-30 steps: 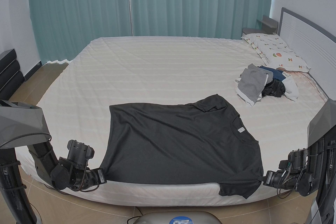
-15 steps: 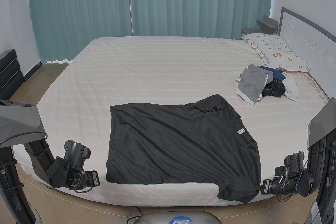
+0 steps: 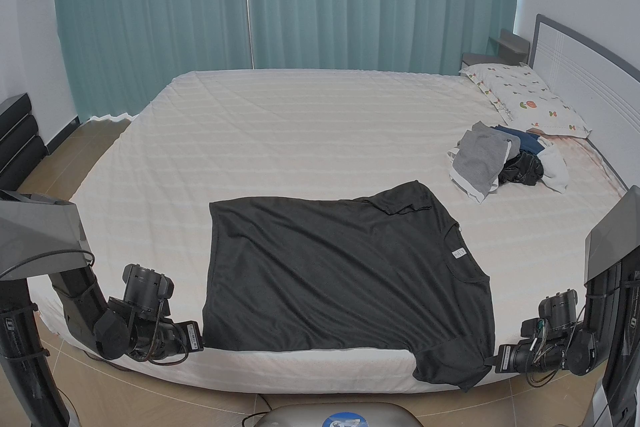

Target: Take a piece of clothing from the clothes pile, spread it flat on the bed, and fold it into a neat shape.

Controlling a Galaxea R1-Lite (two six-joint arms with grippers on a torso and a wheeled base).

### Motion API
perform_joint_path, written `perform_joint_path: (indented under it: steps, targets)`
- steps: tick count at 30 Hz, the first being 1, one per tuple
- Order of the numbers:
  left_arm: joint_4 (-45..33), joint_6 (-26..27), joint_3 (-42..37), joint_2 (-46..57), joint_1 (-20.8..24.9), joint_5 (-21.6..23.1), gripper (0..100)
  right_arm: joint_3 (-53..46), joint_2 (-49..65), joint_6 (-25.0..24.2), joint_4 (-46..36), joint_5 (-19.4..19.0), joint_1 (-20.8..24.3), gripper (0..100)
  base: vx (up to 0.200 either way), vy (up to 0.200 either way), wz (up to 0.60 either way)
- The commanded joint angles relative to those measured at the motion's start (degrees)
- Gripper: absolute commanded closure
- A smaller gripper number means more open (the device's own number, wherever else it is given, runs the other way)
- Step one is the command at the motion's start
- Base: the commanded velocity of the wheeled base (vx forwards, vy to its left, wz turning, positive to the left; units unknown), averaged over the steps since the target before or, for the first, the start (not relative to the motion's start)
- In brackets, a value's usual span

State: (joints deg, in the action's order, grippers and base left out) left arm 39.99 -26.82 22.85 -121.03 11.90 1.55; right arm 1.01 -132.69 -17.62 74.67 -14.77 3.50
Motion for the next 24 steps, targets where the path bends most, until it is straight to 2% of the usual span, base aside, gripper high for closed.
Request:
perform_joint_path:
  steps: [1,3,11,15,23,24]
  targets:
    - [3.9,0.1,-2.2,-3.2,-0.1,3.7,0,-1.0,0.1,-0.1,0.2,-0.1,-0.5,100,0.0,0.0,0.0]
    - [7.8,0.2,-3.2,-4.2,0.0,5.1,0,-1.0,0.1,-0.1,0.3,-0.2,-0.5,100,0.0,0.0,0.0]
    - [17.7,1.0,-4.4,-9.5,1.9,4.7,0,-1.0,-0.5,-0.5,1.9,-0.2,-0.4,100,0.0,0.0,0.0]
    - [19.5,1.0,-3.6,-10.7,3.6,4.6,0,-1.0,-0.5,-0.5,1.9,-0.2,-0.2,100,0.0,0.0,0.0]
    - [21.0,1.1,-3.1,-11.9,3.6,4.5,0,-1.0,-0.5,-0.5,2.1,-0.2,-0.1,100,0.0,0.0,0.0]
    - [21.0,1.1,-2.9,-12.0,3.5,4.4,100,-1.0,-0.5,-0.5,2.1,-0.2,-0.1,100,0.0,0.0,0.0]
